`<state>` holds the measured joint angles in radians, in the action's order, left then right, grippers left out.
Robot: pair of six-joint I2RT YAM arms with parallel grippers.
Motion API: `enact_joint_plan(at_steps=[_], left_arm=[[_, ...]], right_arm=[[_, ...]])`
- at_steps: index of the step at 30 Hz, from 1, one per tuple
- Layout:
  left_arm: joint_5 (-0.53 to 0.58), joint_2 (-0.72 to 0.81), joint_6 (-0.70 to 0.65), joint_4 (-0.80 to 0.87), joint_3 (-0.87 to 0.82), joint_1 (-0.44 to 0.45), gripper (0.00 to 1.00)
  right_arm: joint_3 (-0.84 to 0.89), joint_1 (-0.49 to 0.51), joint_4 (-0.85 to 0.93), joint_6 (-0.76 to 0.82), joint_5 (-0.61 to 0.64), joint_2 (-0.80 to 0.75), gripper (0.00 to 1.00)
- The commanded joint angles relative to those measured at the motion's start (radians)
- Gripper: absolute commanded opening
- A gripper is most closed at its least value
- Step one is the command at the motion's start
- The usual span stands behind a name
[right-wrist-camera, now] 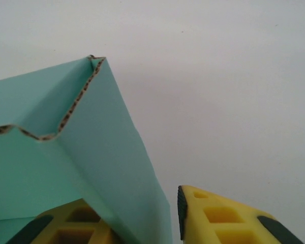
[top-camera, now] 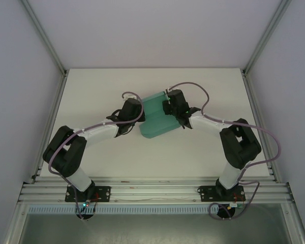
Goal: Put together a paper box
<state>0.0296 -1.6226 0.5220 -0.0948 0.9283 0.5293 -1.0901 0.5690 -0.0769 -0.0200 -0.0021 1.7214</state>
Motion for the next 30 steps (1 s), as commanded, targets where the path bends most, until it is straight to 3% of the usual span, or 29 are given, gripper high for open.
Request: enact_joint_plan(at_steps=[1, 10, 15, 23, 27, 30], left_arm=[[-0.02, 0.044, -0.028, 0.0, -0.011, -0.003, 0.0], [-0.008, 0.043, -0.011, 0.02, 0.005, 0.0, 0.0], [0.2, -0.013, 0.15, 0.256, 0.104, -0.002, 0.0], [0.383, -0.136, 0.279, 0.474, 0.207, -0.009, 0.0], [0.453, -0.2, 0.326, 0.585, 0.263, -0.015, 0.0], [0.451, -0.222, 0.323, 0.603, 0.287, -0.015, 0.0]], right_arm=[[-0.015, -0.018, -0.004, 0.019, -0.022, 0.0, 0.3], [-0.061, -0.018, 0.031, -0.012, 0.188, 0.054, 0.12], [-0.096, -0.016, 0.107, -0.098, 0.449, 0.072, 0.06], [-0.144, -0.029, 0.216, -0.197, 0.794, 0.129, 0.05], [-0.176, -0.033, 0.251, -0.217, 0.864, 0.164, 0.05], [-0.185, -0.034, 0.252, -0.235, 0.835, 0.17, 0.05]])
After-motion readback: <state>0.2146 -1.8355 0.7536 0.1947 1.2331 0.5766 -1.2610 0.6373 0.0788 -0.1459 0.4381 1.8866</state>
